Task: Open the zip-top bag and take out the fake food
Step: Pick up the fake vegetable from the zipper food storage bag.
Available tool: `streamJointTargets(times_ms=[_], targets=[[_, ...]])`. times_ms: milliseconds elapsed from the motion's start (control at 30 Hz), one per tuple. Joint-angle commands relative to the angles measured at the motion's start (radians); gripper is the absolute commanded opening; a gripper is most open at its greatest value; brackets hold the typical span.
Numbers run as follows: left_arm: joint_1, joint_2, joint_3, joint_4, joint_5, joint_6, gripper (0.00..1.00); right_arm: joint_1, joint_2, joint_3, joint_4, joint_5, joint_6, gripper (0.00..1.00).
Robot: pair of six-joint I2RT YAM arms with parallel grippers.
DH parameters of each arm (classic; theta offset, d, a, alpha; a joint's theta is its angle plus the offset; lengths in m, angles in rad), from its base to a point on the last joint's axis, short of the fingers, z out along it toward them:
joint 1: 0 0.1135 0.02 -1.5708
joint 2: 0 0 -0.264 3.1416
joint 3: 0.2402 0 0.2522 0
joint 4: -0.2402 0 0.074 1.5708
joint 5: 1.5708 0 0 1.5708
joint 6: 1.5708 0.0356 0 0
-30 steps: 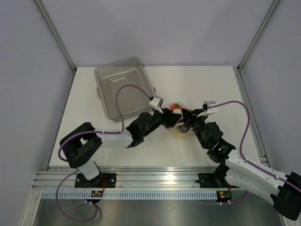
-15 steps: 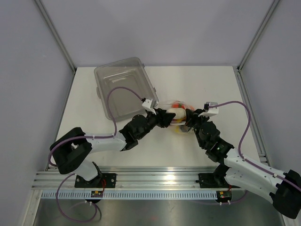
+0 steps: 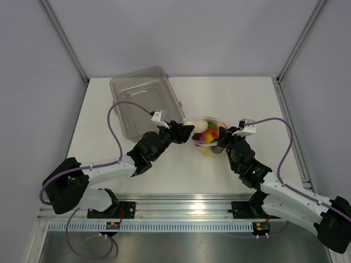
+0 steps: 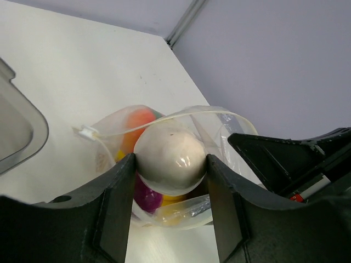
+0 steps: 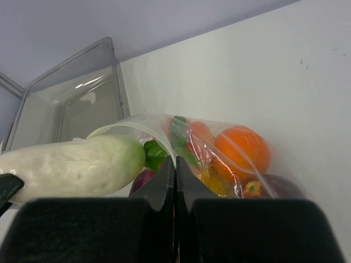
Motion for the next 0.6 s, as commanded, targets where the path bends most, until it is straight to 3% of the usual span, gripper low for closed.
streamJointTargets(times_ms=[0, 100, 267, 567], targets=[[0.033, -0.067, -0.021, -0.042, -0.028, -0.07, 0.39, 0.001, 0.002, 0.041, 0.002, 0.063, 0.014, 0.0], [0.064, -0.108, 0.008, -0.174, -0.026, -0.102, 0.39, 0.001, 0.007, 0.041, 0.002, 0.087, 0.02, 0.0], [0.112, -0.168, 0.004, -0.251, 0.047, -0.146, 0.39, 0.001, 0.025, 0.05, -0.007, 0.123, 0.039, 0.0], [0.202, -0.291, -0.085, -0.166, 0.165, -0.209, 0.39, 0.001, 0.065, 0.07, -0.022, 0.124, 0.037, 0.0]])
